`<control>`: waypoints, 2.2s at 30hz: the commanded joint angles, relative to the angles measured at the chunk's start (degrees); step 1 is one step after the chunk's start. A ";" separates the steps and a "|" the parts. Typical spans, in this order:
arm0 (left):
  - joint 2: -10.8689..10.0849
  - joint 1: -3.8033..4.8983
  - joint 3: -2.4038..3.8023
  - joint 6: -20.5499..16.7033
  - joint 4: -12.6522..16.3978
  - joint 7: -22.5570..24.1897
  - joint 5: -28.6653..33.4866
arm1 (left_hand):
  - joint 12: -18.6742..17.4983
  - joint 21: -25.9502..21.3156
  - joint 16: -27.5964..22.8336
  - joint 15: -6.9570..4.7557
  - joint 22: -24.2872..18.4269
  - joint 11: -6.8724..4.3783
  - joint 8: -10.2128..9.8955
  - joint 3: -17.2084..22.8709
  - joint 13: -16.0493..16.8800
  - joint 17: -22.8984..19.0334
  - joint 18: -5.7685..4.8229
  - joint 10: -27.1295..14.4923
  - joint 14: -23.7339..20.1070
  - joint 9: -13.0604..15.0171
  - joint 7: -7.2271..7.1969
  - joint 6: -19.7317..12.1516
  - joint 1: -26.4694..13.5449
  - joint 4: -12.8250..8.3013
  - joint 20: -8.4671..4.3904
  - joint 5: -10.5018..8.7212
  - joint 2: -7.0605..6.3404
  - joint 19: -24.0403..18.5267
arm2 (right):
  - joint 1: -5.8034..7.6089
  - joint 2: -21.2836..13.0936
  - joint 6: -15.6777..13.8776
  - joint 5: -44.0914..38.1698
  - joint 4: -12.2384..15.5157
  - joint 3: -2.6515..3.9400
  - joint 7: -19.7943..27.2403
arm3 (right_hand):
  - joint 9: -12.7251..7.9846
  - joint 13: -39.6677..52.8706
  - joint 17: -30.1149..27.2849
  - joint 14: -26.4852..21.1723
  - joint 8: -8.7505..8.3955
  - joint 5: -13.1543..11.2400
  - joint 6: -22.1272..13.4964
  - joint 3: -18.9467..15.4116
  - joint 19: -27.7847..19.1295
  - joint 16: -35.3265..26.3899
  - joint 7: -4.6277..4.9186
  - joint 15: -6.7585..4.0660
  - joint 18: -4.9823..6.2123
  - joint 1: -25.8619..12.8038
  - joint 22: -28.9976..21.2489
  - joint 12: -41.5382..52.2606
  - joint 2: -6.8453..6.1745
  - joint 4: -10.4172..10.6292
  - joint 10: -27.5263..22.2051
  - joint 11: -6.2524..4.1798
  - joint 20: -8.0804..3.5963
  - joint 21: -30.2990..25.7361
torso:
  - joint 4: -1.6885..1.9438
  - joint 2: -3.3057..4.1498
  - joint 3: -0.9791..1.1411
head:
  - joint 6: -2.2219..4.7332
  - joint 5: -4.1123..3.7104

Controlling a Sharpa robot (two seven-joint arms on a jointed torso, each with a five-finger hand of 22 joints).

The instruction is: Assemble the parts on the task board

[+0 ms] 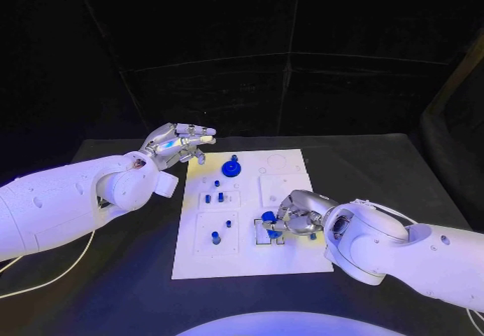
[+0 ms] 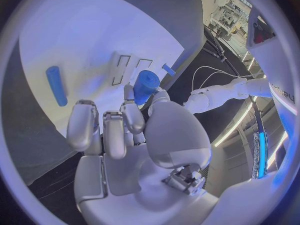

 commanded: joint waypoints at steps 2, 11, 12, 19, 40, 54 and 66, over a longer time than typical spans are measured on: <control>0.06 0.08 0.05 0.63 0.10 0.18 0.18 | 0.20 -0.09 -0.27 0.12 -0.10 0.12 0.40 -0.25 -0.09 -0.07 0.79 -0.33 -0.37 -0.08 0.16 -0.15 -0.41 0.05 0.07 0.36 0.10 -0.11 | 0.08 1.11 3.99 0.95 -0.44 0.02 -2.39 | 0.07 -0.15 3.20 3.75 0.11 -0.20 1.48 -0.29 0.03 -0.04 -0.96 -0.39 -0.91 -0.52 -0.06 -0.34 -0.04 -0.03 0.01 -0.29 -0.47 0.21 | -0.06 -0.01 0.04 | -0.10 0.14; 0.24 0.08 0.05 0.70 -0.06 0.18 0.18 | 0.34 -0.29 -0.33 0.14 -0.23 0.12 0.49 -0.43 -0.12 -0.27 0.79 -0.47 -0.48 -0.07 0.14 -0.16 -0.41 0.09 0.10 0.36 0.15 -0.08 | 0.08 2.77 3.18 0.34 -1.91 0.02 -3.17 | 0.08 -0.27 3.19 3.75 0.11 -0.21 1.49 -0.30 0.01 -0.04 -0.97 -0.39 -0.90 -0.52 -0.11 -0.48 -0.03 -0.04 -0.05 -0.30 -0.48 0.18 | -0.07 0.00 0.08 | -0.04 0.20; 0.24 0.08 0.05 0.70 -0.06 0.17 0.18 | 0.34 -0.29 -0.33 0.14 -0.23 0.12 0.49 -0.43 -0.12 -0.27 0.79 -0.47 -0.48 -0.07 0.14 -0.16 -0.41 0.09 0.10 0.36 0.15 -0.08 | 0.08 2.88 3.12 0.23 -1.98 0.02 -3.18 | 0.09 -0.30 3.18 3.75 0.11 -0.21 1.49 -0.31 0.00 -0.05 -0.97 -0.40 -0.90 -0.52 -0.12 -0.51 -0.03 -0.05 -0.06 -0.30 -0.48 0.17 | -0.09 0.00 0.08 | -0.07 0.24; 0.31 0.08 0.04 0.71 -0.13 0.15 0.18 | 0.34 -0.29 -0.33 0.14 -0.23 0.12 0.49 -0.43 -0.12 -0.27 0.79 -0.47 -0.48 -0.07 0.14 -0.16 -0.41 0.09 0.10 0.36 0.15 -0.08 | 0.08 3.70 3.12 -0.51 -2.50 0.02 -3.06 | 0.53 -0.33 3.10 3.72 0.04 -2.79 1.51 -1.48 -0.07 -0.14 -1.04 -0.49 -0.89 -1.64 -0.21 -0.92 -0.15 -0.06 0.00 -0.38 -0.62 0.07 | -0.06 0.01 0.06 | -0.14 0.32; 0.26 0.07 0.02 0.70 -0.12 0.08 0.18 | 0.34 -0.29 -0.33 0.14 -0.23 0.12 0.49 -0.43 -0.12 -0.27 0.79 -0.47 -0.48 -0.07 0.14 -0.16 -0.41 0.09 0.10 0.36 0.15 -0.08 | 0.09 3.92 3.46 -3.04 -3.23 0.01 -2.53 | 2.72 -8.53 1.35 3.29 -1.40 -18.96 -1.03 0.03 -2.12 -1.70 -0.03 0.26 -0.10 -4.95 -4.41 -12.75 -4.88 -1.40 -4.35 0.56 0.04 -2.88 | -0.12 -0.01 0.08 | -0.35 0.43; 0.11 0.07 0.01 0.64 -0.09 0.08 0.18 | 0.34 -0.29 -0.33 0.14 -0.23 0.12 0.49 -0.43 -0.12 -0.27 0.79 -0.47 -0.48 -0.07 0.14 -0.16 -0.41 0.09 0.10 0.36 0.15 -0.08 | 0.10 -0.78 -1.55 -1.57 -0.73 0.02 3.24 | 2.73 -8.57 1.92 3.45 -3.33 -12.66 -3.39 0.18 -1.77 -1.62 0.77 0.61 -0.21 3.95 -4.07 -13.11 -3.19 -3.89 -4.01 1.07 0.23 -2.88 | -0.19 -0.07 0.08 | -0.16 0.25; 0.10 0.07 -0.01 0.52 0.03 0.08 0.18 | 0.34 -0.29 -0.33 0.14 -0.23 0.12 0.49 -0.43 -0.12 -0.27 0.79 -0.47 -0.48 -0.07 0.14 -0.16 -0.41 0.09 0.10 0.36 0.15 -0.08 | 0.72 -11.35 -0.39 1.16 1.81 0.07 5.98 | -0.26 -9.73 1.95 3.41 -7.61 -7.40 -3.89 -0.08 -1.91 -1.78 1.79 1.37 -0.14 7.66 -4.21 -14.85 -1.20 -3.90 -4.72 1.92 1.02 -3.08 | -0.25 -0.07 0.04 | 0.35 -0.94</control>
